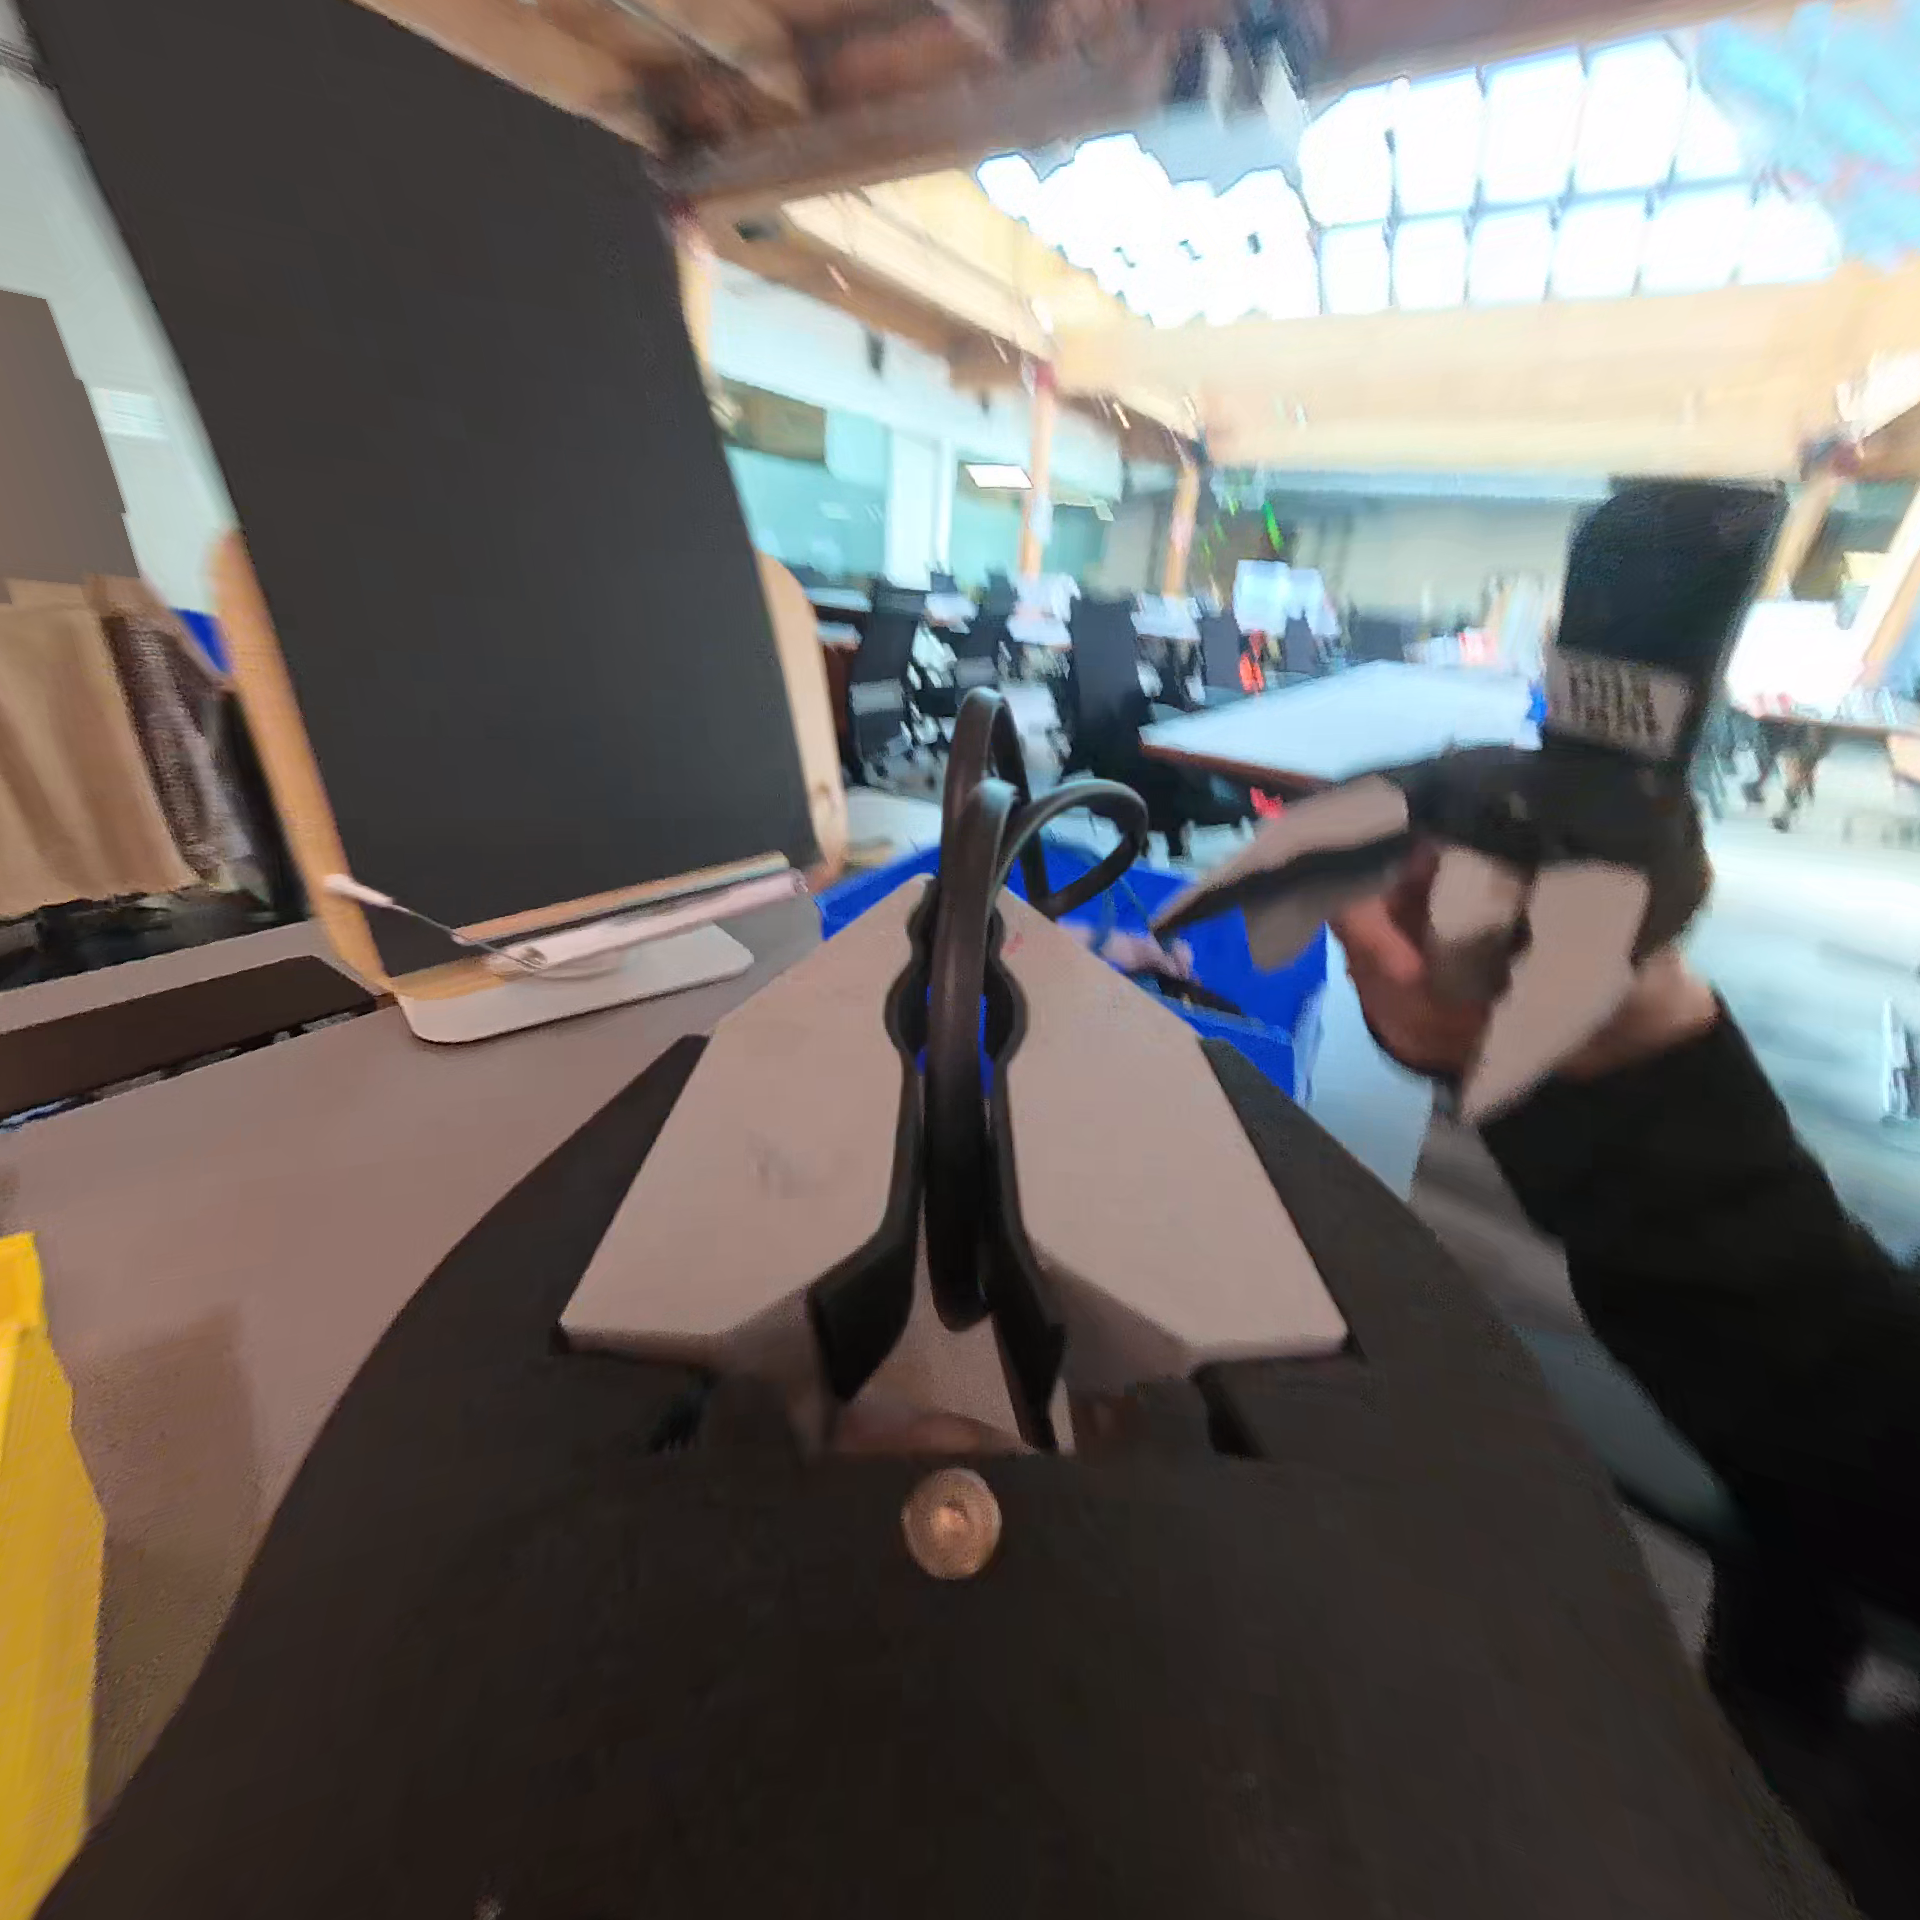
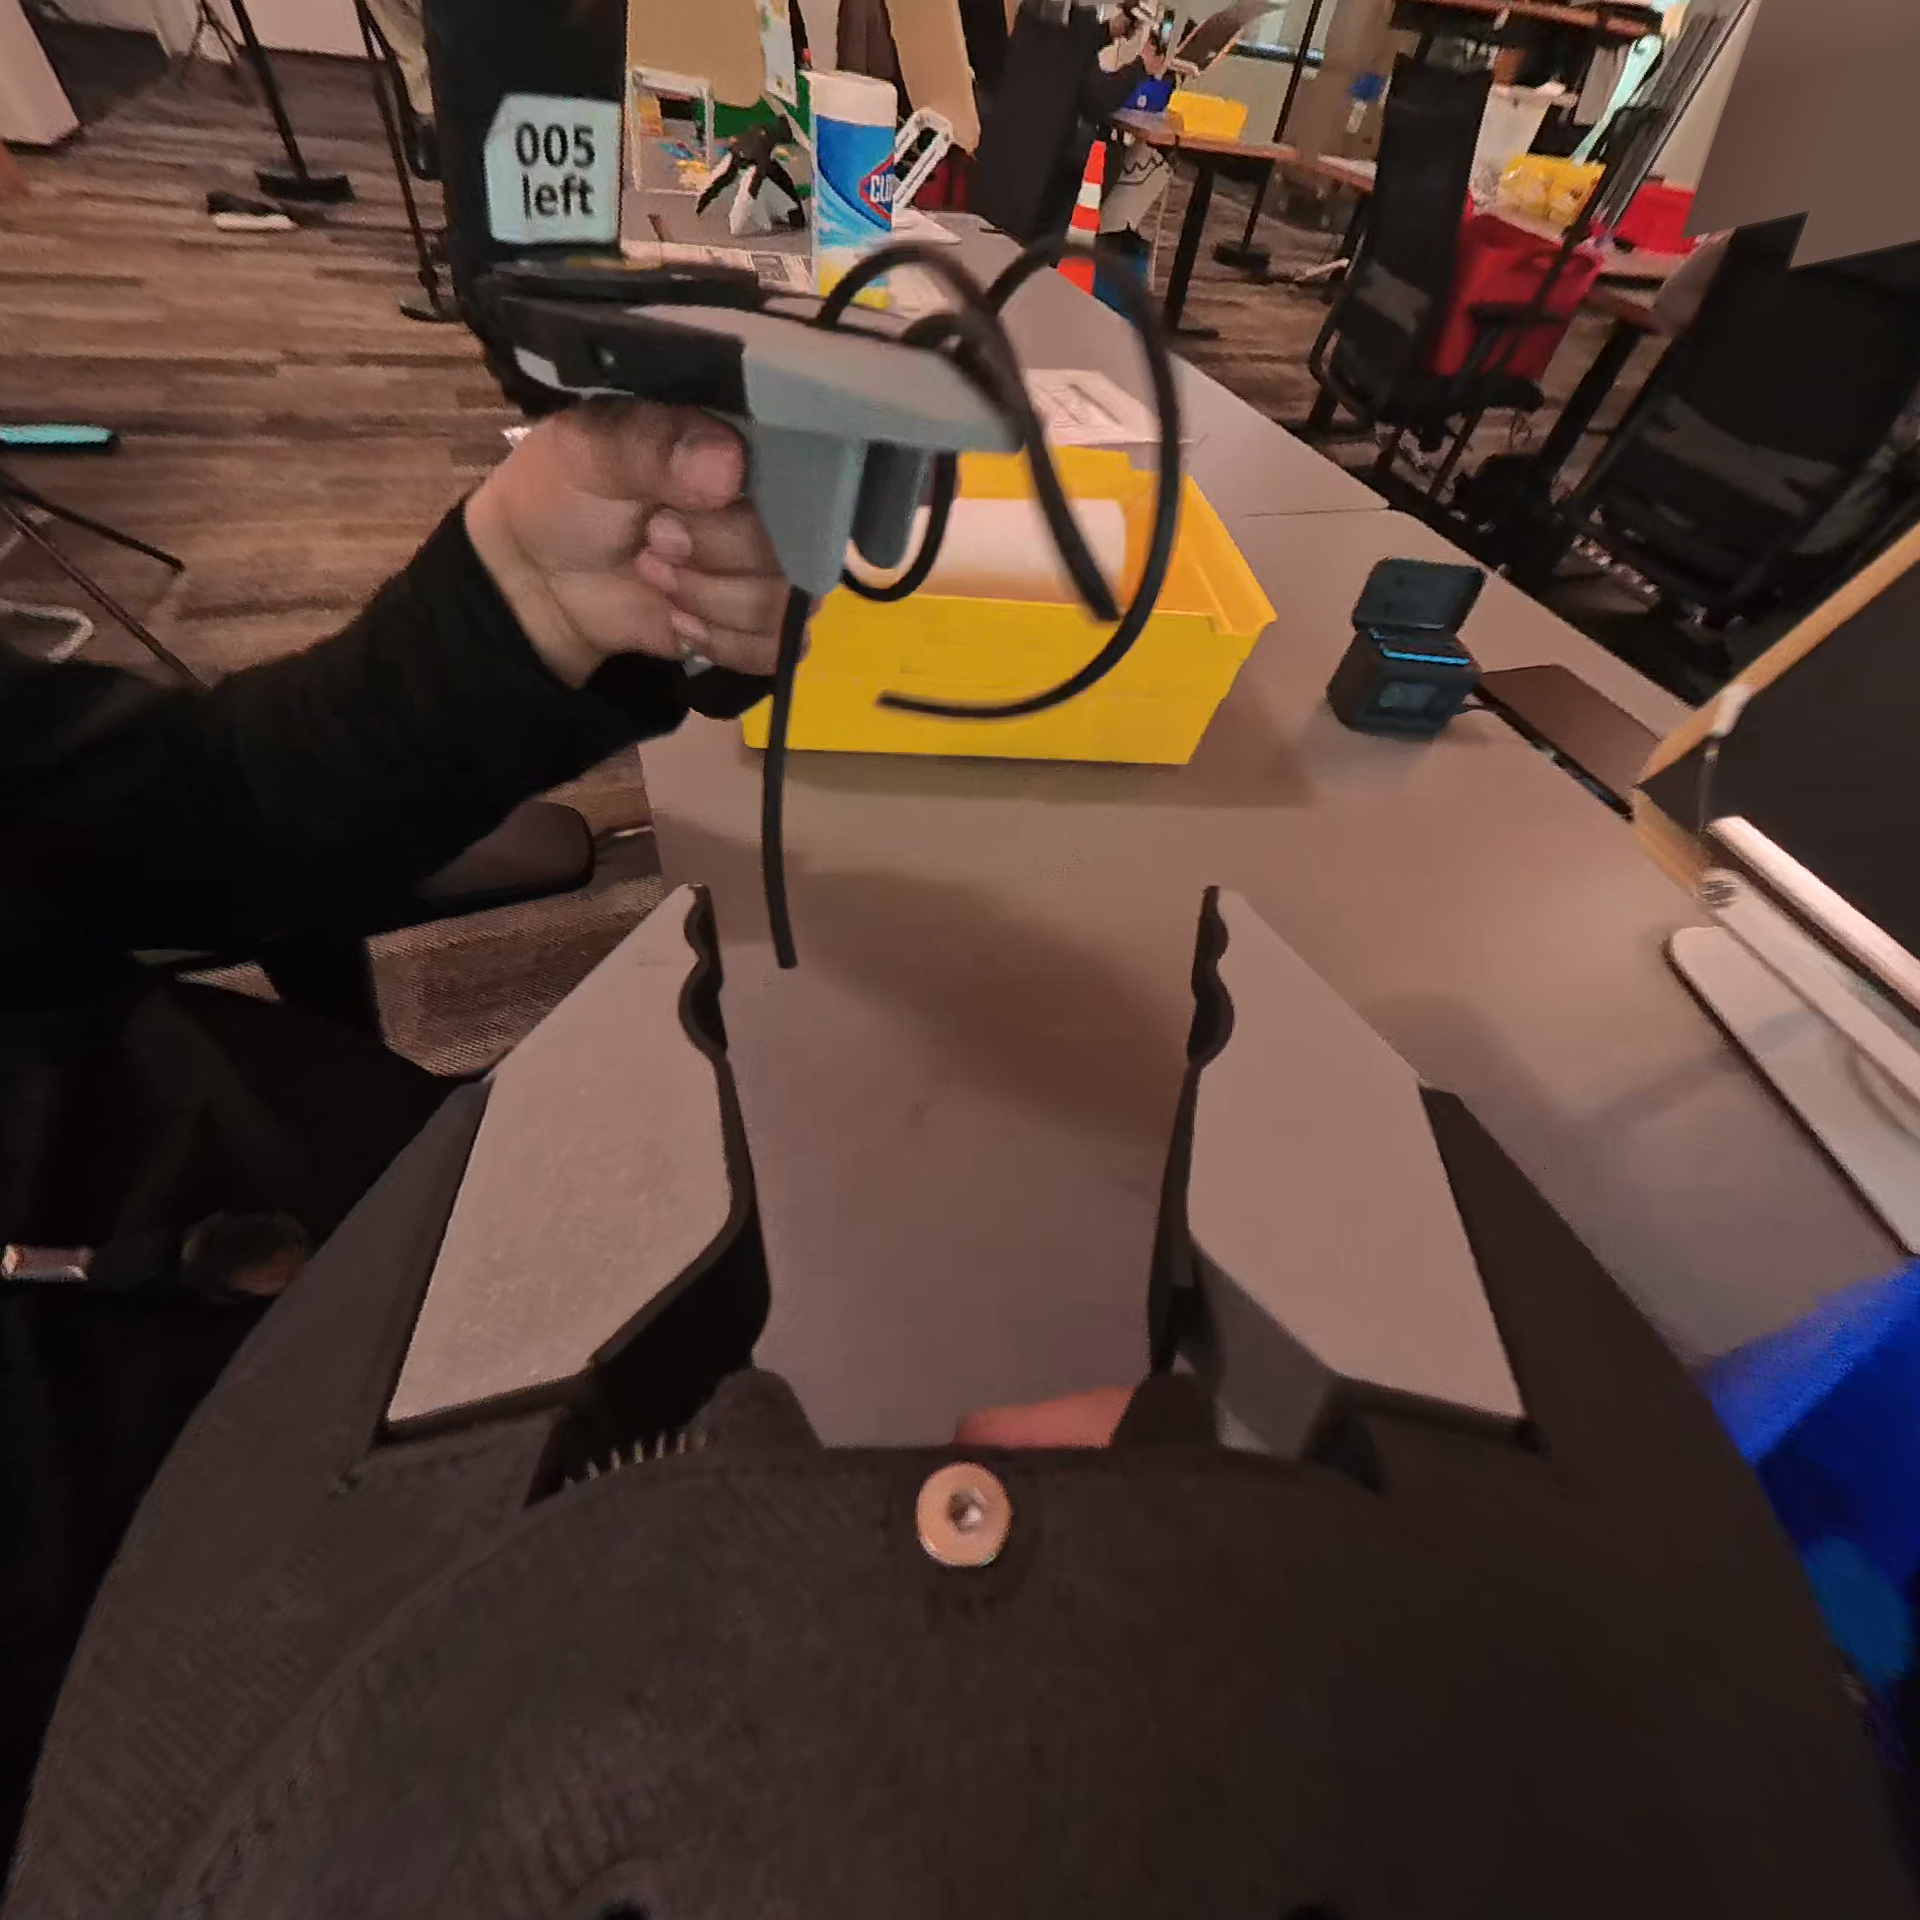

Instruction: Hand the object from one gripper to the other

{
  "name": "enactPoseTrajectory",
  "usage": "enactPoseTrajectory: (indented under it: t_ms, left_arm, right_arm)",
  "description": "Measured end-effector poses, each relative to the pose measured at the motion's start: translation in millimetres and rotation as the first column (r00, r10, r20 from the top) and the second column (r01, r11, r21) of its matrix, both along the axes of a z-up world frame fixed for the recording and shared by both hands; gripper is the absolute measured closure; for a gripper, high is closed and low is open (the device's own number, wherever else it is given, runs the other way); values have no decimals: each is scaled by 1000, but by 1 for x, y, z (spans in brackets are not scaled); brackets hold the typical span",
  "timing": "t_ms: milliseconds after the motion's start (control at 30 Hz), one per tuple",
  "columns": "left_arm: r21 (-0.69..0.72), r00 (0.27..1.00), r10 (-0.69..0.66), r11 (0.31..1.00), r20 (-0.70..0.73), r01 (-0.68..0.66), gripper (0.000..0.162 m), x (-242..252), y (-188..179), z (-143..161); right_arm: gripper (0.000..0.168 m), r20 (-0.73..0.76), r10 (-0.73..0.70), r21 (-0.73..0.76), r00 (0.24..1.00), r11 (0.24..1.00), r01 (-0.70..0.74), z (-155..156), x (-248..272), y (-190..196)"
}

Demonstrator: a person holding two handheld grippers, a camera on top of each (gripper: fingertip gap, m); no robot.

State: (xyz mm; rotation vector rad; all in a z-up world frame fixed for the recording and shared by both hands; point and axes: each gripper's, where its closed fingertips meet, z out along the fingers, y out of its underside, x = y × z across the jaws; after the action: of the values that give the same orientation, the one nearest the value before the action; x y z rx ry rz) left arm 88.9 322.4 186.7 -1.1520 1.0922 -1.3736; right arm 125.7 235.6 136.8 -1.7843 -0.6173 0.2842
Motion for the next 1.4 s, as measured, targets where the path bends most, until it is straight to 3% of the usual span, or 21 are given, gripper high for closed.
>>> enactPoseTrajectory:
  t_ms: [200,300,400,467,567,833,1000,1133,1167,1267,1367,1400]
  left_arm:
    - [-39,994,101,994,34,-100,159,3,7,4]
    - [-127,991,110,987,71,-100,159,3,6,8]
    - [-140,987,139,982,79,-127,159,3,8,7]
    - [-103,987,150,984,55,-144,159,3,9,5]
    - [-117,999,39,992,8,-38,159,5,-5,1]
    - [-201,992,-109,975,-70,93,159,18,-22,-19]
    - [-152,950,-251,963,-186,224,159,28,-51,-44]
    - [-133,934,-271,960,-235,245,159,33,-58,-56]
    - [-141,929,-284,956,-237,257,159,34,-60,-58]
    - [-158,914,-323,944,-244,291,159,35,-67,-61]
    - [-148,905,-342,938,-253,313,159,32,-69,-63]
    - [-164,906,-351,934,-239,318,159,31,-70,-60]
  right_arm:
    - [53,-25,-116,-9,993,993,116,-13,-44,45]
    - [42,86,-298,108,951,951,288,-23,-48,70]
    - [35,199,-416,240,887,898,368,-24,-58,78]
    - [45,249,-449,335,858,871,359,-20,-68,76]
    - [55,297,-534,434,792,814,386,-14,-62,79]
    - [37,298,-674,523,676,708,475,-1,3,80]
    - [35,402,-574,501,714,790,353,-7,1,80]
    - [35,477,-560,515,677,803,302,-10,3,78]
    - [38,491,-559,517,669,804,292,-11,3,77]
    - [68,545,-532,525,649,819,231,-18,-4,77]
    - [131,525,-595,591,608,769,242,-8,3,74]
    - [136,514,-587,588,626,772,241,-7,3,73]
